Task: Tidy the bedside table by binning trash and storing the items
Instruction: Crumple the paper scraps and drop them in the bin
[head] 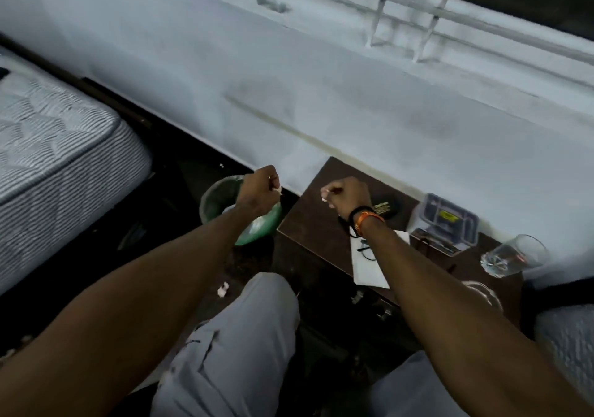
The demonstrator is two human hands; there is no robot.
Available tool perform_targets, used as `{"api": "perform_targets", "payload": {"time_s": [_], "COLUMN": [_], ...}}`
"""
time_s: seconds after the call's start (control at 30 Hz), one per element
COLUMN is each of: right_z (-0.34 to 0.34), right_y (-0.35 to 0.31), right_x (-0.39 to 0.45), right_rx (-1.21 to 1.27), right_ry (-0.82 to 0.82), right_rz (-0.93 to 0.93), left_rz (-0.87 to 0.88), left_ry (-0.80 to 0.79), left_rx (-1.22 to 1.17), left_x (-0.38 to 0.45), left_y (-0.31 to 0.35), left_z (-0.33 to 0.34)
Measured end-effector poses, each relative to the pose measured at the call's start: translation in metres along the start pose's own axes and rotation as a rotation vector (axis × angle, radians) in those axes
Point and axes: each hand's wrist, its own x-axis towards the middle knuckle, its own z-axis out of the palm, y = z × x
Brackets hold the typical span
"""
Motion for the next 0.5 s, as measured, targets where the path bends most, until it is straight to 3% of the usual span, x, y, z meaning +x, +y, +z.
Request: {"api": "perform_targets", "payload": {"time_s": [0.5], "right_z": [0.164], "right_y": [-0.069], "right_x": [0.069], "right_rx": [-0.089], "right_ry": [-0.293], "right_rz": [-0.023], "left_rz": [-0.277], "left_ry": [0.056], "left_rx": [0.01], "left_x": [0.027], "left_y": [-0.14], "left_z": [-0.03]}}
